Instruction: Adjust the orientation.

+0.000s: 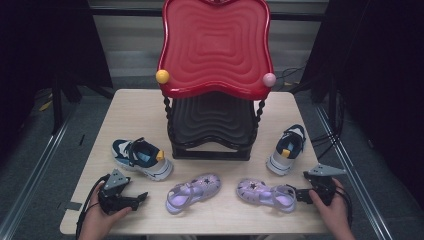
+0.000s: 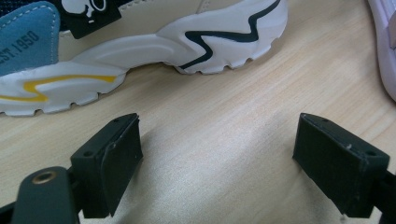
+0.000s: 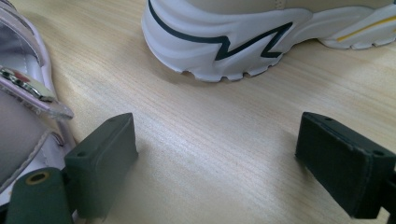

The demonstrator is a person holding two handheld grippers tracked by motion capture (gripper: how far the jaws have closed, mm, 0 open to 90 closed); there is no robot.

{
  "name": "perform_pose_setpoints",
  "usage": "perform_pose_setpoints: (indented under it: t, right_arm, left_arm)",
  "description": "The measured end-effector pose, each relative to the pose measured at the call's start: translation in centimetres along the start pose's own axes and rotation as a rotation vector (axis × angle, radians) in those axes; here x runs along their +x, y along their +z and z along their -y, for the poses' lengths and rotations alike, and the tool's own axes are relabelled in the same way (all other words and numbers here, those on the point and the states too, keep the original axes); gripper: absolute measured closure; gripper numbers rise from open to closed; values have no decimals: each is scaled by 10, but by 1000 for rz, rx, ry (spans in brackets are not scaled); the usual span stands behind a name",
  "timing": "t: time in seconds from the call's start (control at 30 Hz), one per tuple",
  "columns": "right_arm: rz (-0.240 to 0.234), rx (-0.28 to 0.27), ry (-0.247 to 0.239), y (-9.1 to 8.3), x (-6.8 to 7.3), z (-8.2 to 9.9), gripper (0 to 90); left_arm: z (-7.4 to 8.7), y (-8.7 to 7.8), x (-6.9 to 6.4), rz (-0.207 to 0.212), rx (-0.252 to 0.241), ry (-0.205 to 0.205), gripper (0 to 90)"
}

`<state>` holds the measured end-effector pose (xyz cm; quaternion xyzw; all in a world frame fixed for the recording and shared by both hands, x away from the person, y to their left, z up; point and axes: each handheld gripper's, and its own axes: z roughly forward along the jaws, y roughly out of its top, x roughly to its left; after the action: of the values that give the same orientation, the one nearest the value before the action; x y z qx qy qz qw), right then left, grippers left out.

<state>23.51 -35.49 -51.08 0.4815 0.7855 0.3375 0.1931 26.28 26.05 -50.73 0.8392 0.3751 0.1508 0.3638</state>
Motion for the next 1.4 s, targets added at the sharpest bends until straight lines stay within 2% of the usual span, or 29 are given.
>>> perform_pose_setpoints:
  t: [1.4]
  right_arm:
    - [-13,1,-10,1,-1,-1,114]
  left_arm:
    - [0,-1,0,0,1,3,147]
